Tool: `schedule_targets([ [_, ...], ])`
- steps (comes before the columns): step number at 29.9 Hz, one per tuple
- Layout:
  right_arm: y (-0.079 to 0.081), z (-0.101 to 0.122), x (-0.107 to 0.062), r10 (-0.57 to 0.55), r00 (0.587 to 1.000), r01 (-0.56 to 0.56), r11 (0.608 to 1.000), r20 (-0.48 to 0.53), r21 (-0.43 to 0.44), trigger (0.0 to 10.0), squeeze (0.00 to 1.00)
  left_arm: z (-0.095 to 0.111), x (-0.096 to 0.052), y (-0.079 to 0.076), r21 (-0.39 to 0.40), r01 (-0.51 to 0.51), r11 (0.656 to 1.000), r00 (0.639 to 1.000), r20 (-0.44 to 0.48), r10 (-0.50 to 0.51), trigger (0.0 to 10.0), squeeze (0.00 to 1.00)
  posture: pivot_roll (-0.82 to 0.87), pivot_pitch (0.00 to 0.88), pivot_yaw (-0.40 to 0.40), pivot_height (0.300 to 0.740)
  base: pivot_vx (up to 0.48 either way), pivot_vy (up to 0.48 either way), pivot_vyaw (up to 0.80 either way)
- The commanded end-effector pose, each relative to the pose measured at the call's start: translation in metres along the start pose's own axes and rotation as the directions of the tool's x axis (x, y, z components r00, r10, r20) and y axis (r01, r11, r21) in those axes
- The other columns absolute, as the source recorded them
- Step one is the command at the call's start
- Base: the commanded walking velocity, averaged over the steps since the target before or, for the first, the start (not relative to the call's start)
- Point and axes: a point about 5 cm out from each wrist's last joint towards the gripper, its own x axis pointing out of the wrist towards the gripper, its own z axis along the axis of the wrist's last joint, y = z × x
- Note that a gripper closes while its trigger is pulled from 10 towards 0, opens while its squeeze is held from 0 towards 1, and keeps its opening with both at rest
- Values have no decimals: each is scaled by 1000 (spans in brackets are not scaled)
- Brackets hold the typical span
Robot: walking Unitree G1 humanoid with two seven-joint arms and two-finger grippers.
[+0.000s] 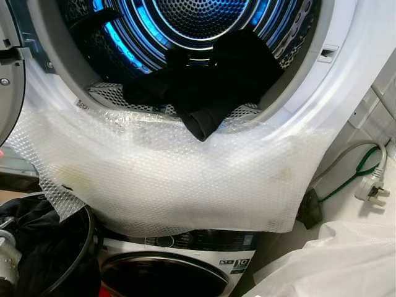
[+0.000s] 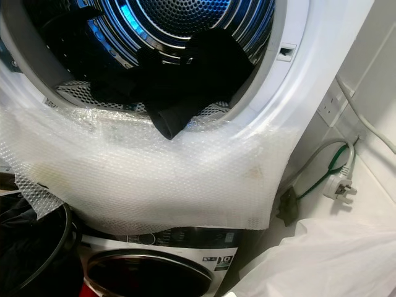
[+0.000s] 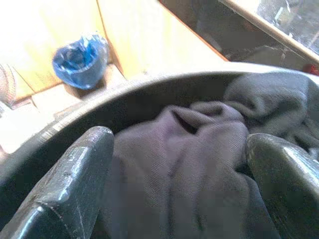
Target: Clothes washing
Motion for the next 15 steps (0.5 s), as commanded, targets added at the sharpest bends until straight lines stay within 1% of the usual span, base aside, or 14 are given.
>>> schedule_targets([
  [1, -1, -2, -1, -7, 1000, 7, 1000, 0, 9, 10000, 0, -8, 2, 6, 29, -26, 999, 999, -30, 27, 10000, 0, 86, 0, -98, 740, 0, 0, 0],
  [4, -4, -4, -2, -12, 1000, 12, 1000, 0, 6, 10000, 0, -12, 2, 5, 7, -44, 999, 997, -55, 44, 10000, 0, 69, 0, -108, 740, 0, 0, 0],
  [5, -10, -7, -3, -22, 1000, 22, 1000, -1, -3, 10000, 0, -14, 2, 3, 5, -48, 999, 997, -66, 48, 10000, 0, 47, 0, -127, 740, 0, 0, 0],
  [6, -10, -7, -3, -22, 1000, 22, 1000, -1, -3, 10000, 0, -14, 2, 3, 5, -48, 999, 997, -66, 48, 10000, 0, 47, 0, -127, 740, 0, 0, 0],
  [8, -20, -12, -6, -38, 999, 38, 999, -5, -19, 10000, 0, -16, 3, -2, 12, -47, 999, 996, -70, 48, 10000, 0, 35, 0, -143, 740, 0, 0, 0],
  [11, -24, -14, -7, -45, 999, 45, 999, -7, -23, 10000, 0, -17, 3, -4, 20, -50, 999, 996, -70, 51, 10000, 0, 31, 0, -151, 740, 0, 0, 0],
  [12, -28, -16, -8, -54, 998, 54, 998, -13, -24, 10000, 0, -17, 3, -7, 10, -38, 999, 997, -70, 38, 10000, 0, 27, 0, -160, 740, 0, 0, 0],
  [15, -31, -18, -9, -65, 998, 65, 997, -16, -29, 10000, 0, -14, 3, -13, 7, -26, 1000, 998, -54, 26, 10000, 0, 17, 0, -158, 740, 0, 0, 0],
])
